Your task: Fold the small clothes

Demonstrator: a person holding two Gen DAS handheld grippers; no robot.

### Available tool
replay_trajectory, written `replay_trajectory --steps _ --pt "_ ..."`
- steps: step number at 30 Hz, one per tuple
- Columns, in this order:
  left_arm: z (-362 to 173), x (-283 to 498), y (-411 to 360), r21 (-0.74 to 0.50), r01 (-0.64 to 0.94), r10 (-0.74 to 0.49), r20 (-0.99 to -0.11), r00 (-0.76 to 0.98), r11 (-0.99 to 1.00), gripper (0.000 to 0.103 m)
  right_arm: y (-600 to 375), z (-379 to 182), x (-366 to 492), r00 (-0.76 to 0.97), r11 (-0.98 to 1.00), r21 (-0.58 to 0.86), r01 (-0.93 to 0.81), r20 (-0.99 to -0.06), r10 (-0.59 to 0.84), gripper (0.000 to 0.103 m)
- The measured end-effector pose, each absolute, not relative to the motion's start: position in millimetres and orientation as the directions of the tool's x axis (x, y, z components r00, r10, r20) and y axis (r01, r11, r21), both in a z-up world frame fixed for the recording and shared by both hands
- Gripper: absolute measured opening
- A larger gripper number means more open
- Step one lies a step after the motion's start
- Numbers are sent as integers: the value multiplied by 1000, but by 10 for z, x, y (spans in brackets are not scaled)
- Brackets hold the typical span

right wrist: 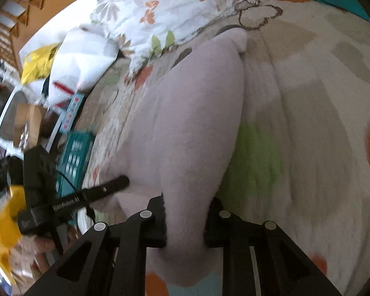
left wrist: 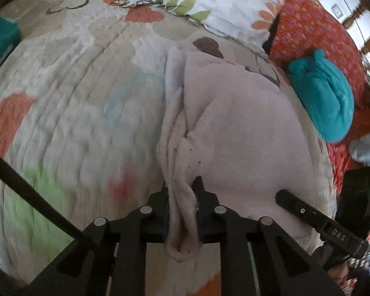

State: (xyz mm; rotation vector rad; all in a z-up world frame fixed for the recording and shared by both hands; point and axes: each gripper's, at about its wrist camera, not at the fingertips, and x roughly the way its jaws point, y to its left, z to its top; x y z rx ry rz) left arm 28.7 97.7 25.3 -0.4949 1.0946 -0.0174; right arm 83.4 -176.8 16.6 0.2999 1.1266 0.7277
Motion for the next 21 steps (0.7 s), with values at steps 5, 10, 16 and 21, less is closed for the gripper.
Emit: replay_trajectory --steps 5,10,16,21 --pt "136 -146 1004 -414 -247 -246 -825 509 876 33 -2029 90 411 270 783 471 -407 -756 596 34" --pt "211 -355 1146 -370 -278 -179 -828 531 887 44 -2295 516 265 402 830 371 -417 -744 534 35" --pt "332 -508 1163 -329 -299 -109 -814 570 896 53 -2125 804 266 383 758 432 -488 -674 632 31" --pt "397 -669 1241 -296 -327 -50 -805 591 897 63 -1781 196 481 254 783 459 -420 -768 587 29"
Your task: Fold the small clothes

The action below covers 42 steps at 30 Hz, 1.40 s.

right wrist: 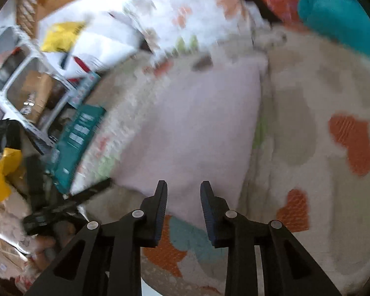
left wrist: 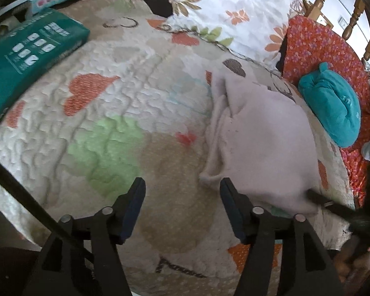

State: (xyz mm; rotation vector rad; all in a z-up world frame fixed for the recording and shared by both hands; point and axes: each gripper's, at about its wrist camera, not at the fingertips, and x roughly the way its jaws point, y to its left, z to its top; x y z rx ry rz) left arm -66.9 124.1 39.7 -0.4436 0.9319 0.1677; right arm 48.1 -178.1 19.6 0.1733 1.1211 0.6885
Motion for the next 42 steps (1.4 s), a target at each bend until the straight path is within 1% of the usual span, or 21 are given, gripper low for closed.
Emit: replay_trajectory --steps 1,3,5,9,12,16,18,20,25,27,29,31,33,34,36,38,40,42 --pt "401 -693 1273 -291 -337 -37 -803 594 895 65 -1784 133 493 253 790 455 -411 -775 579 26" --pt "397 -723 1343 -278 -362 -6 -800 600 890 67 -1825 175 471 267 784 464 -412 -761 591 26" --pt "362 -718 1399 -279 -384 7 -801 598 880 69 -1839 334 446 296 784 453 -425 -749 593 27" --pt "277 -649 1363 -288 -385 -16 -818 575 876 69 -1711 631 441 353 778 406 -480 -722 595 27" --pt "232 -588 1268 -269 -365 -19 -827 561 891 69 -1439 715 525 351 765 379 -521 -722 596 27" --pt "155 -563 1242 -246 -363 -10 -840 543 899 70 -998 642 731 324 748 373 -549 -730 602 27" --pt "141 -557 1233 -239 -355 -8 -838 545 904 72 -759 545 903 286 733 402 -549 -734 616 27" --pt "128 -539 1193 -213 -338 7 -837 547 917 77 -505 379 1111 244 735 421 -532 -755 609 27" --pt "96 -504 1078 -149 -296 37 -841 540 944 85 -107 204 1468 232 746 414 -521 -772 591 27" --pt "85 -500 1052 -138 -282 39 -841 540 949 88 51 175 1586 233 757 381 -531 -793 563 27" --pt "77 -493 1038 -139 -277 35 -840 542 951 92 132 176 1661 242 767 355 -534 -805 541 27" --pt "67 -487 1016 -139 -273 33 -839 543 952 97 92 319 1675 263 763 360 -536 -788 557 27" --pt "49 -480 986 -130 -264 36 -838 544 956 101 -106 550 1613 305 748 386 -540 -739 601 32" --pt "44 -475 974 -126 -261 38 -839 543 957 102 -243 656 1566 325 747 388 -540 -722 610 37" --pt "34 -463 954 -111 -259 48 -842 537 959 102 -481 782 1470 361 757 373 -536 -709 606 40" --pt "26 -450 922 -89 -254 61 -848 526 963 103 -784 799 1368 389 779 361 -512 -711 585 44" --pt "25 -451 902 -81 -260 70 -850 522 962 103 -1007 710 1325 389 802 356 -480 -733 558 48" --pt "22 -446 900 -80 -267 74 -851 521 960 103 -1288 500 1272 367 830 358 -427 -770 521 48"
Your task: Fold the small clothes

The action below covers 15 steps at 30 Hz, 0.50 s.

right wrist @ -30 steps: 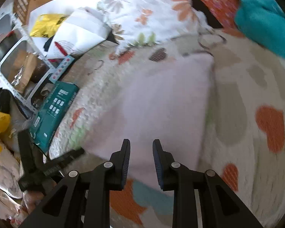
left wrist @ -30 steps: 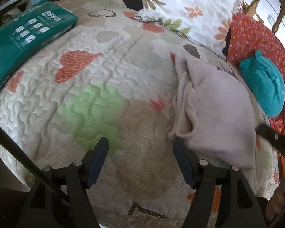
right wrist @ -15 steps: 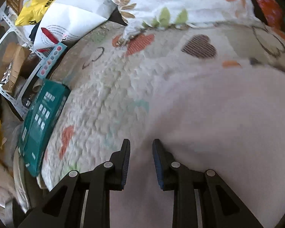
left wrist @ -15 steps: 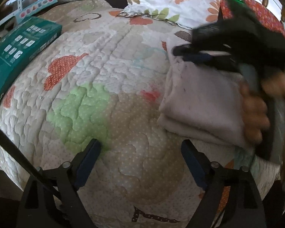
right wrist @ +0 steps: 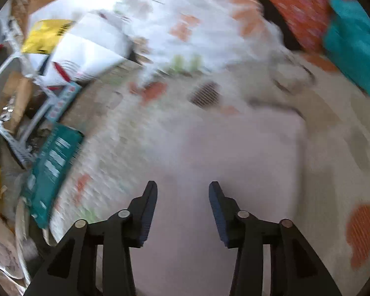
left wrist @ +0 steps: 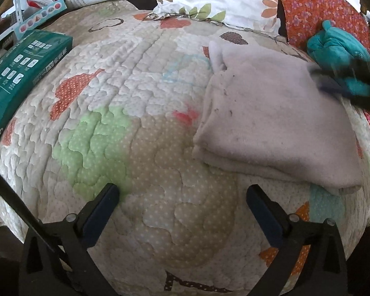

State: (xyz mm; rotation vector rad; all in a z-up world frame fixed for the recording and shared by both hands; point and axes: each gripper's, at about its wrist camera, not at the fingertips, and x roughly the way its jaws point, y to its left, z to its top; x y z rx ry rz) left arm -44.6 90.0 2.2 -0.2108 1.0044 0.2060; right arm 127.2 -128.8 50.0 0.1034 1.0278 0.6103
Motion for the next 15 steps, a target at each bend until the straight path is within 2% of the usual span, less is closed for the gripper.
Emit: replay_trajectory --steps 4,10,13,15 --pt "14 -435 871 -61 -286 95 -861 500 956 103 -1787 488 1001 402 828 421 -372 -731 552 47" --pt "61 -480 834 -88 -293 67 -875 480 952 103 -2059 723 487 513 873 323 -364 -713 478 49" --pt "204 -641 832 -138 -330 59 -850 524 934 103 -2097 774 253 553 889 269 -371 -705 444 52" --pt "370 -769 794 -122 -352 109 -815 569 928 103 -2121 784 134 573 897 248 -365 -700 427 53"
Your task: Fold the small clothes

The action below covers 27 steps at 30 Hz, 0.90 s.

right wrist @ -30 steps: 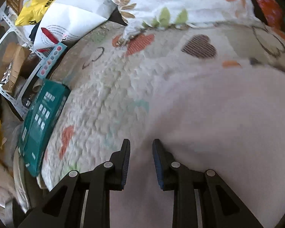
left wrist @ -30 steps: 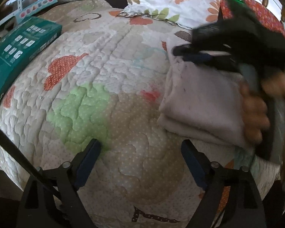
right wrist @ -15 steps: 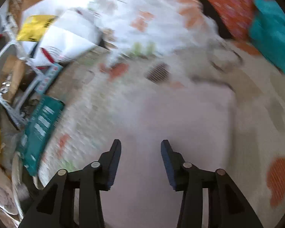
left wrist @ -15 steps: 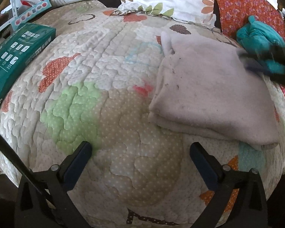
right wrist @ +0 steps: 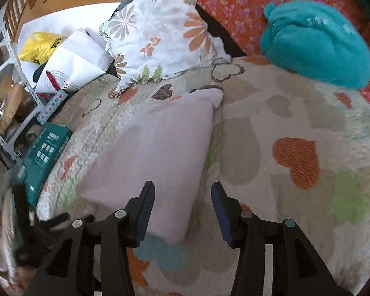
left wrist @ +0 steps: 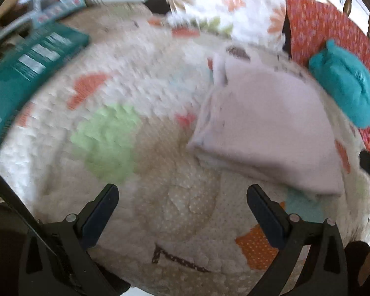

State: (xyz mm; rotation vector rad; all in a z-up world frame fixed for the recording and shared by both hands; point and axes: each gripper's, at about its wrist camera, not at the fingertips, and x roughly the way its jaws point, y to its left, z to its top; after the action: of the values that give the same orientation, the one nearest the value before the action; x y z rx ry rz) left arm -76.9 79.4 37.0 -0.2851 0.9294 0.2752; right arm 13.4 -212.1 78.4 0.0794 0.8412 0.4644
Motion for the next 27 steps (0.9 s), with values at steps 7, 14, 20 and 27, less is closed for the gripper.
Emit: replay_trajectory --steps 7,14,20,27 --pt "1083 -1291 469 -12 -382 299 -599 742 924 103 -2199 759 -41 595 904 230 -360 -690 412 54" --pt "1122 -1148 369 -81 -265 133 -704 698 961 103 -2188 732 -120 605 908 203 -365 -690 398 55" --pt "949 -1093 311 -63 -274 134 -754 644 960 103 -2166 633 -166 606 917 158 -366 -707 364 59" --pt "811 -1044 310 -49 -300 147 -790 596 953 103 -2117 484 -169 589 925 127 -357 -739 329 59"
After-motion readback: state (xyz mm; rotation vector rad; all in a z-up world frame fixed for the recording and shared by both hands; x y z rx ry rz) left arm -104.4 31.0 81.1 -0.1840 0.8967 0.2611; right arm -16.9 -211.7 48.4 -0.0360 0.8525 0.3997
